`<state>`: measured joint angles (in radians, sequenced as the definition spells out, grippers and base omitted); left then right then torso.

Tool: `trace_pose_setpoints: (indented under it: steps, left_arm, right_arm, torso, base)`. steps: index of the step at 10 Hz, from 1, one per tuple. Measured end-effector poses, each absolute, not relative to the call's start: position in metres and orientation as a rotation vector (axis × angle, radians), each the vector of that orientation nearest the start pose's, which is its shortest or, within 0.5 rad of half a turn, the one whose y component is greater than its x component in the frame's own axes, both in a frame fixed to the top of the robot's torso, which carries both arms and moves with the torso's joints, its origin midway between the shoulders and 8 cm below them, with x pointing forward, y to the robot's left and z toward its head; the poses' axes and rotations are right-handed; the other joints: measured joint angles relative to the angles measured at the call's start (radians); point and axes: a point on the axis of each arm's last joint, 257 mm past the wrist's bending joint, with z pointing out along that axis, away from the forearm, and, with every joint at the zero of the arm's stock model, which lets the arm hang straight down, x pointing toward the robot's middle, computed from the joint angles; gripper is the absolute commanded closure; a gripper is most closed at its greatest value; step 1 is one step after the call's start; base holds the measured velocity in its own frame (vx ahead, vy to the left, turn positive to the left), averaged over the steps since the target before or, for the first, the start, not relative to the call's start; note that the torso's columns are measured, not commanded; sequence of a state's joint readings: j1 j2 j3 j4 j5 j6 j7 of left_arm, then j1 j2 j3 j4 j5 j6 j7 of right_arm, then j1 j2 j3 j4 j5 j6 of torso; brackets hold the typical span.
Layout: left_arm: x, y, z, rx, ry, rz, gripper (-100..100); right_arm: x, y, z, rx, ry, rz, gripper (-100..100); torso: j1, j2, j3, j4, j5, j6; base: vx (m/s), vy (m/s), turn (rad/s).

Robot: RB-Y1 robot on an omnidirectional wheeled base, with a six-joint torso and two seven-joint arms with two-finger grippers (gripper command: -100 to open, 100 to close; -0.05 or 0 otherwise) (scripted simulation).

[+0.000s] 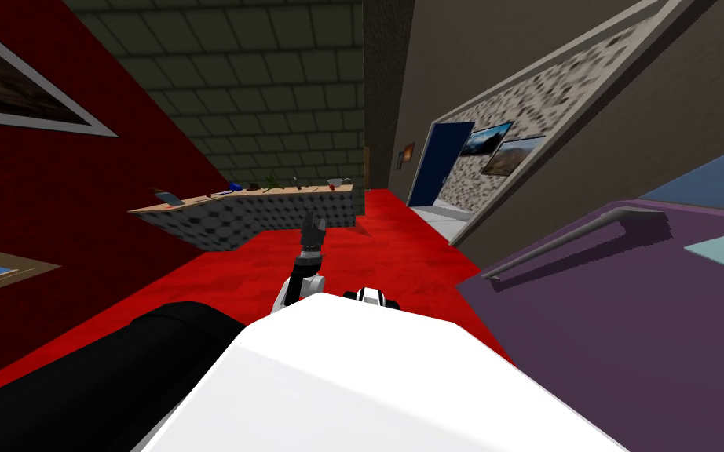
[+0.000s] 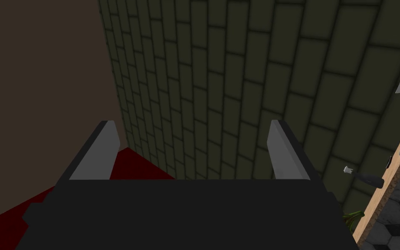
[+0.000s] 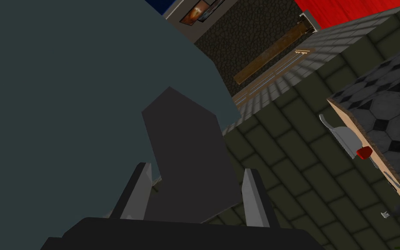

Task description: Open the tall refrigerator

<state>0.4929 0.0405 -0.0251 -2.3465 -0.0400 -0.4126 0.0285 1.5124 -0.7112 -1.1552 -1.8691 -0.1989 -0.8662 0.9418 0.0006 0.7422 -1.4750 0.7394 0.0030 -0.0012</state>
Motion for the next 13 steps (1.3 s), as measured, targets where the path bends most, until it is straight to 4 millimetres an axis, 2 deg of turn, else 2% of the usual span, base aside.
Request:
trace_pose_setpoints:
  steps: [7, 8, 11, 13]
  left_arm:
    - [0.348, 0.261, 0.039, -0.631, 0.671, -1.327, 0]
    - [0.348, 0.261, 0.039, -0.631, 0.671, -1.327, 0]
    - [0.348, 0.261, 0.039, -0.631, 0.671, -1.327, 0]
    - [0.348, 0.261, 0.039, -0.631, 0.671, -1.327, 0]
  right_arm:
    - [0.17, -0.493, 0.087, -0.727, 1.346, -0.448, 100]
    - [0.171, -0.48, 0.087, -0.75, 1.327, -0.418, -100]
    - [0.173, -0.472, 0.104, -0.764, 1.325, -0.404, -100]
    - [0.175, -0.468, 0.112, -0.773, 1.331, -0.396, -100]
  torso:
    - [-0.008, -0.001, 0.0, 0.001, -0.003, 0.005]
    - [-0.006, -0.002, 0.0, 0.0, -0.004, 0.004]
    - [0.003, -0.02, -0.016, -0.006, 0.004, -0.002]
    - [0.007, -0.005, -0.01, 0.002, 0.012, 0.001]
  base:
    - [-0.284, -0.081, -0.049]
    - [-0.134, -0.041, -0.061]
    - [0.049, 0.015, -0.047]
    - [0.029, 0.001, -0.011]
